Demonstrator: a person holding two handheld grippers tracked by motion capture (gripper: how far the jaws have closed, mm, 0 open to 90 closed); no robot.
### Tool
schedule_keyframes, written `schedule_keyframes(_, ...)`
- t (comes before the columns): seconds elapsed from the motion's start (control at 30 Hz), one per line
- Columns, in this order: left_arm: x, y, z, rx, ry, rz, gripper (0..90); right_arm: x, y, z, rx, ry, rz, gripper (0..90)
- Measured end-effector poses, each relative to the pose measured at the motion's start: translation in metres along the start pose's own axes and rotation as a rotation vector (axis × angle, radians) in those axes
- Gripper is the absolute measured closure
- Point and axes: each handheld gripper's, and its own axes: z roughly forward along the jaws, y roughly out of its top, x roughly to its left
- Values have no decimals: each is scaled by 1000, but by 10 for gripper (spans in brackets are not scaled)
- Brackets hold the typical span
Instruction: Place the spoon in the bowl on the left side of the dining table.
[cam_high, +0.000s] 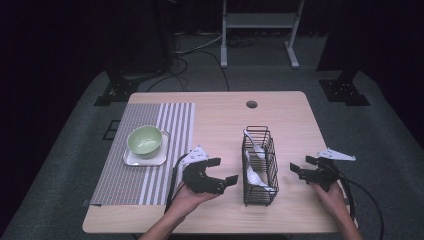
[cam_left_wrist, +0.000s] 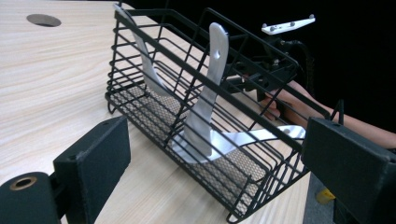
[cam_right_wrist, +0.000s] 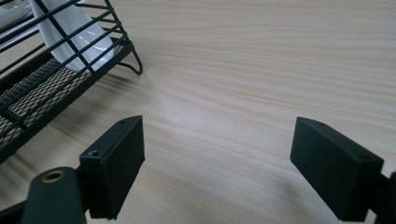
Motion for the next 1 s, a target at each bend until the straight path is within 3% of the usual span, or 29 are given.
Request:
schedule_keyframes(0.73,-7,9,12,-6,-17,5,72,0,0,0,0,3,-3,165)
schedule_keyframes(1.0,-10,17,19,4,1,22,72,0,0,0,1,4,-2,165)
